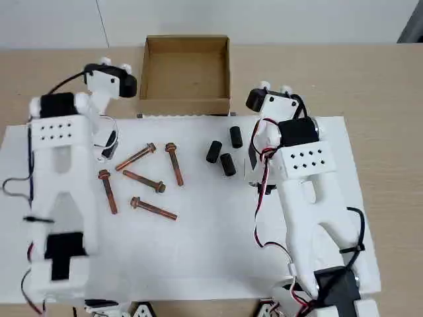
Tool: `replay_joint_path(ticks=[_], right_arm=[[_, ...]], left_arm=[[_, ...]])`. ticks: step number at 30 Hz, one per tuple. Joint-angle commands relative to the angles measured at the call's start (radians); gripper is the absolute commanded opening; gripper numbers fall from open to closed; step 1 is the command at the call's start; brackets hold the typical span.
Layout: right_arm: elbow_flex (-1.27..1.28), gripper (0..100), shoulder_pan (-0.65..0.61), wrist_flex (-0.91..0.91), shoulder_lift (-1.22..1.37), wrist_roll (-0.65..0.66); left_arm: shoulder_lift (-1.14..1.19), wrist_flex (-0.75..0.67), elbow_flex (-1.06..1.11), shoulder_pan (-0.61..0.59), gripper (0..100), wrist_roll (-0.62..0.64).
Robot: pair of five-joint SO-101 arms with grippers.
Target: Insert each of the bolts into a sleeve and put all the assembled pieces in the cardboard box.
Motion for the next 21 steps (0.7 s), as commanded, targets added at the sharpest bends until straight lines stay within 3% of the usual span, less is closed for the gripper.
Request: replay_joint_path(ticks=[1,9,14,21], right_arm=[[0.002,0.3,0.005,0.004,-0.031,0.092],[0.048,0.4,0.015,0.001,-0.041,0.206],[0.048,0.7,0.067,-0.005,-0.031,0.299],[0.048,0.7,0.13,-0.002,-0.031,0.313]], left_arm=[[0.086,0.009,-0.085,0.006,1,-0.046],[0.316,-0.025,-0.295,0.015,1,-0.138],[0.417,-0.02,-0.409,0.071,9,-0.149],[0.479,-0.021,-0.456,0.141,10,-0.163]])
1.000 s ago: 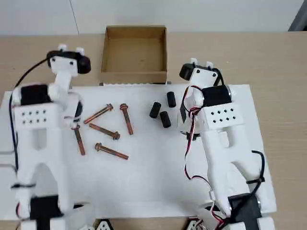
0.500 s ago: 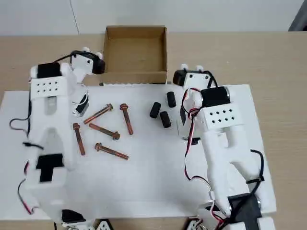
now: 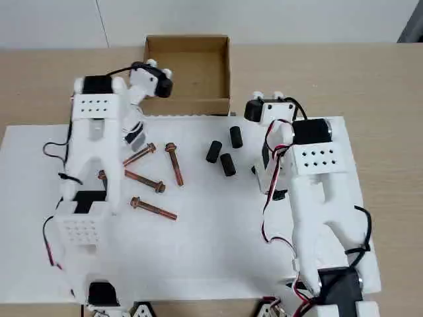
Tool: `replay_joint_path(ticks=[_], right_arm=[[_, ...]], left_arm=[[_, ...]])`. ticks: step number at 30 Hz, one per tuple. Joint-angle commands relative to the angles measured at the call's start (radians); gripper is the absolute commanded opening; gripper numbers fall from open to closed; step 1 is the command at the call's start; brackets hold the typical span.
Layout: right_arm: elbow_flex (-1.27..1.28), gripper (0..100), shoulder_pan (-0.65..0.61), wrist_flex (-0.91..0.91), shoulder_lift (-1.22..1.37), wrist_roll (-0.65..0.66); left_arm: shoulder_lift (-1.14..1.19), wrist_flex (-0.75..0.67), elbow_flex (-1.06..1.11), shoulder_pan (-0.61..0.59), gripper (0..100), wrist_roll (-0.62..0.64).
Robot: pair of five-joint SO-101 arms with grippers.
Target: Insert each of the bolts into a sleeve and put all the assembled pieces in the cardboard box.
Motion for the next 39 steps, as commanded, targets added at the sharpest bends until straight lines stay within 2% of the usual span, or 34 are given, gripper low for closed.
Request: replay_joint_path(ticks=[1,7,27,30,33,39], right_arm=[[-0.006,0.7,0.036,-0.001,-0.031,0.011],[-0.006,0.7,0.07,0.001,-0.031,0.011],[-0.005,0.7,0.064,-0.005,-0.031,0.006],[-0.005,0.7,0.064,-0.001,-0.031,0.005],[-0.005,0.7,0.062,0.004,-0.041,0.005],[-0.009,0.4,0.062,0.021,-0.042,0.005]], left_arm=[[0.006,-0.012,-0.041,0.025,10,-0.008],[0.063,-0.017,-0.042,0.023,10,-0.037],[0.196,-0.147,-0.047,0.026,9,-0.051],[0.192,-0.146,-0.047,0.026,8,-0.051],[0.19,-0.143,-0.048,0.026,0,-0.051],[0.153,-0.063,-0.084,0.026,0,-0.051]])
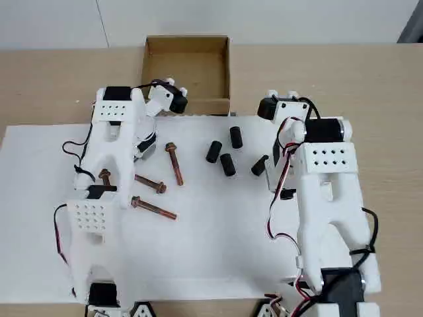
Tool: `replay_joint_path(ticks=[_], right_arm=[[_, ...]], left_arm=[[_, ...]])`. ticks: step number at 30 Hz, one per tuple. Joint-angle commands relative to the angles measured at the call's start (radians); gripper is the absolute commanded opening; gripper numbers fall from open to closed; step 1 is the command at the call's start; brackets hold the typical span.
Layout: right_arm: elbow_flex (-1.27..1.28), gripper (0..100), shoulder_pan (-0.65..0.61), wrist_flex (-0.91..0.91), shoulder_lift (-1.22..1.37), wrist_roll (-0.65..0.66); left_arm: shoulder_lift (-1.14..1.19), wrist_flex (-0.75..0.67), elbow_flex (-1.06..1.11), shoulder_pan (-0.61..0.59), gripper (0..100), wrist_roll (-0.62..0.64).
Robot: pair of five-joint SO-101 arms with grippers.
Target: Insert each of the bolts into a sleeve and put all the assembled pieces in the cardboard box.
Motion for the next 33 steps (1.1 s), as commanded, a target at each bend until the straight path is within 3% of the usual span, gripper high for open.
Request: replay_joint_path(ticks=[1,10,14,18,33], right_arm=[[-0.009,0.4,0.001,0.021,-0.042,0.003],[-0.012,0.4,0.001,0.031,-0.151,0.003],[-0.011,0.4,0.001,0.033,-0.272,0.008],[-0.006,0.4,0.002,0.041,-0.383,0.011],[0.124,0.4,0.002,0.047,-0.631,0.011]], left_arm=[[-0.057,0.021,-0.065,-0.003,0,0.003],[-0.276,0.121,-0.094,-0.005,0,0.012],[-0.397,0.121,-0.051,-0.011,0,0.109],[-0.549,0.123,0.021,-0.005,0,0.25],[-1.186,0.071,0.476,0.034,0,0.296]])
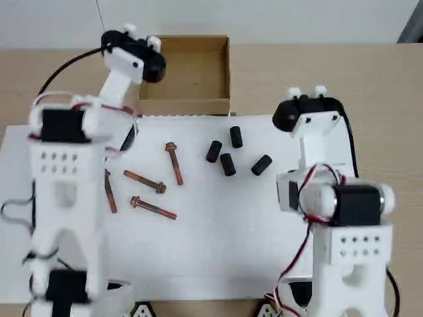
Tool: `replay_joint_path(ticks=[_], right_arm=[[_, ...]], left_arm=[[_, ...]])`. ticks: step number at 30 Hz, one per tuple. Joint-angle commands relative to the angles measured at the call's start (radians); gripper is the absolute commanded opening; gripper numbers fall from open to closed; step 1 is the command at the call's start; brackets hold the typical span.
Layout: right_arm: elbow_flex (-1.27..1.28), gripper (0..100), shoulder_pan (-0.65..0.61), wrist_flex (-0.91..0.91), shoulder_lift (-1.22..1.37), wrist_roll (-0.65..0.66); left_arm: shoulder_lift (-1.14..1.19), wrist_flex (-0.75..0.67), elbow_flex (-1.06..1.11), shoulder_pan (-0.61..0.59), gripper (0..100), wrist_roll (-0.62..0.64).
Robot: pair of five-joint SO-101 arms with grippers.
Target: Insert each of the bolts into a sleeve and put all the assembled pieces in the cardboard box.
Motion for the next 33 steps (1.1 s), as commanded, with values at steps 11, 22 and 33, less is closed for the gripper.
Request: replay_joint_path(ticks=[11,22,33], right_arm=[[0.242,0.3,0.004,-0.145,-0.311,0.003],[0.503,0.3,-0.091,-0.452,-0.401,-0.129],[0.761,0.3,-0.332,-0.725,-0.558,-0.126]], left_arm=[[-0.603,-0.42,0.621,0.005,0,0.241],[-0.962,-0.713,1.006,0.005,0,0.468],[-1.29,-0.884,1.322,0.006,0,0.657]])
